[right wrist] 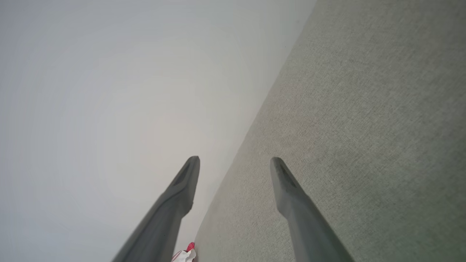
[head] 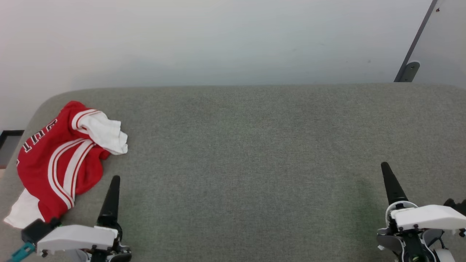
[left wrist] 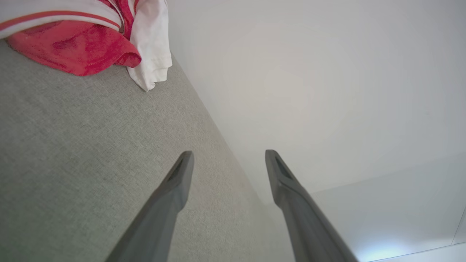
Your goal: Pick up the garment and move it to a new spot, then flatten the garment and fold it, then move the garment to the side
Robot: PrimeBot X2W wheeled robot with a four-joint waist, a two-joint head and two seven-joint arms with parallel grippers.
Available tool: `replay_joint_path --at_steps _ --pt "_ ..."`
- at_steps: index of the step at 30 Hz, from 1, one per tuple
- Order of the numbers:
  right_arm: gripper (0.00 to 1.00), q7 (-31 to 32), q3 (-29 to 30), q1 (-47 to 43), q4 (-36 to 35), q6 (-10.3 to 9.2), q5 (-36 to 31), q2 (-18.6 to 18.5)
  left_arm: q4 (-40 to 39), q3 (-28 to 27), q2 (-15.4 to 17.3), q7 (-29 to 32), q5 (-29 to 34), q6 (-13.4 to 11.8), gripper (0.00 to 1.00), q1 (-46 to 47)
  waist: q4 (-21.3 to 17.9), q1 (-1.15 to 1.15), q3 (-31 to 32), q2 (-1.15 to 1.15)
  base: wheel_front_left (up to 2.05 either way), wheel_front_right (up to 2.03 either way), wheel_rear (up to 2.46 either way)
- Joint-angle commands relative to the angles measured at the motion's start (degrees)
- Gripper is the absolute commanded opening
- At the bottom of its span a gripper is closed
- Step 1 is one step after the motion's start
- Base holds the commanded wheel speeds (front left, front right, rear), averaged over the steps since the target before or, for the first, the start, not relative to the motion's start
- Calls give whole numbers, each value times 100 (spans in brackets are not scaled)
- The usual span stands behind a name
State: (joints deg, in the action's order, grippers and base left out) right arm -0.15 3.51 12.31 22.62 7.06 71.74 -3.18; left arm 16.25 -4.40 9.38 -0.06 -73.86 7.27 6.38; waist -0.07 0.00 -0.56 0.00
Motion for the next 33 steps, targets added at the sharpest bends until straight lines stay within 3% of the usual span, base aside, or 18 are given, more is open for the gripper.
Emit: replay_joint_path --at_steps 1,15,33 --pt "100 -63 11 214 -62 27 -339 2 -107 -14 97 -59 265 10 100 173 0 0 -4 0 0 0 0" --pt "100 -376 -64 402 -115 34 -2683 45 -234 -30 283 -374 2216 -8 100 164 -3 0 -24 0 0 0 0" --pt "100 -631 -102 547 -71 42 -4254 41 -391 19 477 -684 3639 7 100 143 -26 0 -21 0 0 0 0"
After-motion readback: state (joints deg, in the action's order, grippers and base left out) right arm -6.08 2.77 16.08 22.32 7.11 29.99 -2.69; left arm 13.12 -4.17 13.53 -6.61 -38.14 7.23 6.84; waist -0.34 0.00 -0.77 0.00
